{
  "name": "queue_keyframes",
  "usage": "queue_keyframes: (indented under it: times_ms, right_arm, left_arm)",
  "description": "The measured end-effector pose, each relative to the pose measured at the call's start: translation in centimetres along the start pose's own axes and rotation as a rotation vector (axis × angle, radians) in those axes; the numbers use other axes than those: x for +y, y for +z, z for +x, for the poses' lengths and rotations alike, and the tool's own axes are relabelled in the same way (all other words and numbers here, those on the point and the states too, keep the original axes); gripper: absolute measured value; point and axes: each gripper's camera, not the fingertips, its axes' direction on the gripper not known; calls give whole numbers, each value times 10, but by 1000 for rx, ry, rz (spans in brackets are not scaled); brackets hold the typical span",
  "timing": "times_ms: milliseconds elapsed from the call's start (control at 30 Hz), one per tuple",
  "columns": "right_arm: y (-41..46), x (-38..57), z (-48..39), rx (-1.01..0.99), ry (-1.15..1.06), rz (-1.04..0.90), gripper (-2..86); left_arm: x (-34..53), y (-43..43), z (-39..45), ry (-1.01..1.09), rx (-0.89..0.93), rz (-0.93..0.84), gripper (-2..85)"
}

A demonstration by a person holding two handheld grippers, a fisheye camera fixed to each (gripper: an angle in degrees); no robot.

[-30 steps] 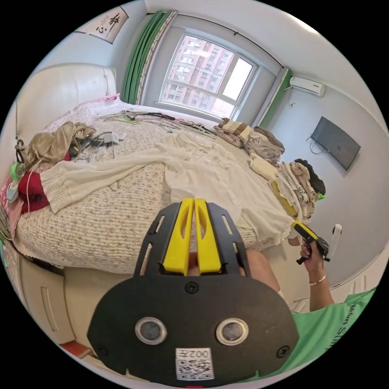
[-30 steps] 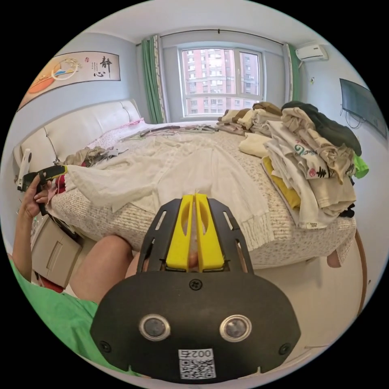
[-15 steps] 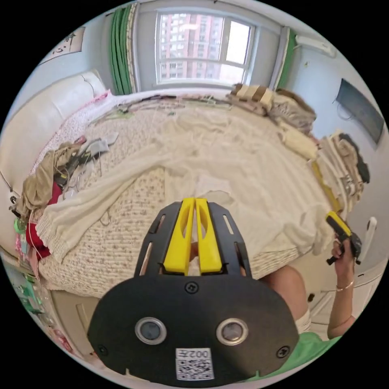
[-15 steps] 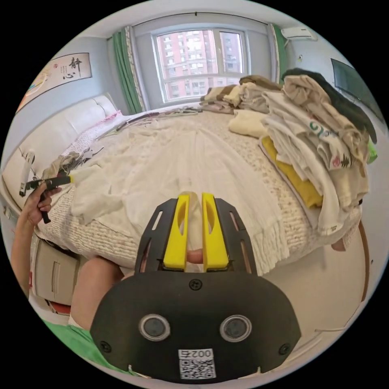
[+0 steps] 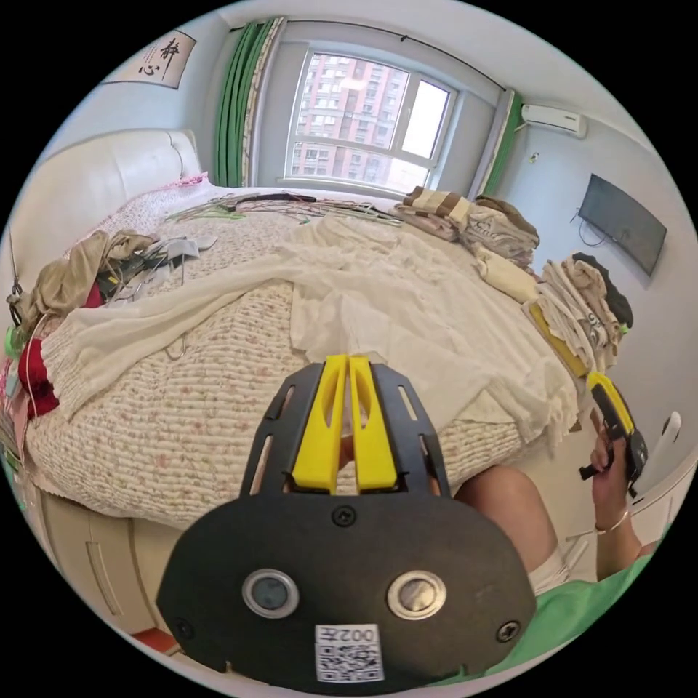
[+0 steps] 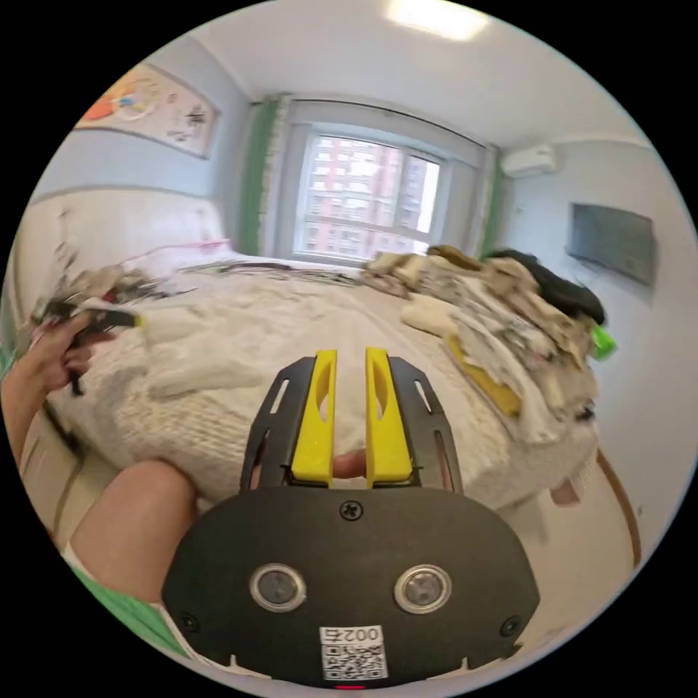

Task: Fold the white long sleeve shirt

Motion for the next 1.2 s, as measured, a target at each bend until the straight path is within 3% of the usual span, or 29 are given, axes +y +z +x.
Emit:
queue_keyframes:
  times_ms: [67,167,400,533,767,900,967,1033,1200]
  right_arm:
    - [12,-4,-64,-226,-185,-30,80]
    - [42,-4,-130,-329,-354,-114,105]
    - [120,-11,-193,-307,-478,-252,99]
    - [141,-32,-155,-357,-276,-272,12]
    - [132,-49,-57,-173,-2,-160,-5]
    - [137,-50,-38,-225,-9,-197,-6]
    - [157,-44,-45,-370,-126,-382,-6]
    - [168,-35,-44,-378,-137,-483,-6]
    - [154,-20,-26,-340,-46,-439,-4]
  left_arm:
    - [-7,-7,4,-6,57,23,-9]
    - [-20,-22,14,4,111,69,-9]
    - [-44,-49,32,57,175,158,-9]
    - [-42,-41,29,65,160,133,-9]
    - [-26,-20,14,45,74,80,-9]
    - [-19,-5,20,91,26,40,-9]
    - [-18,1,23,110,16,19,-9]
    - [-16,5,26,132,6,2,-9]
    - [-15,11,32,169,19,-13,-9]
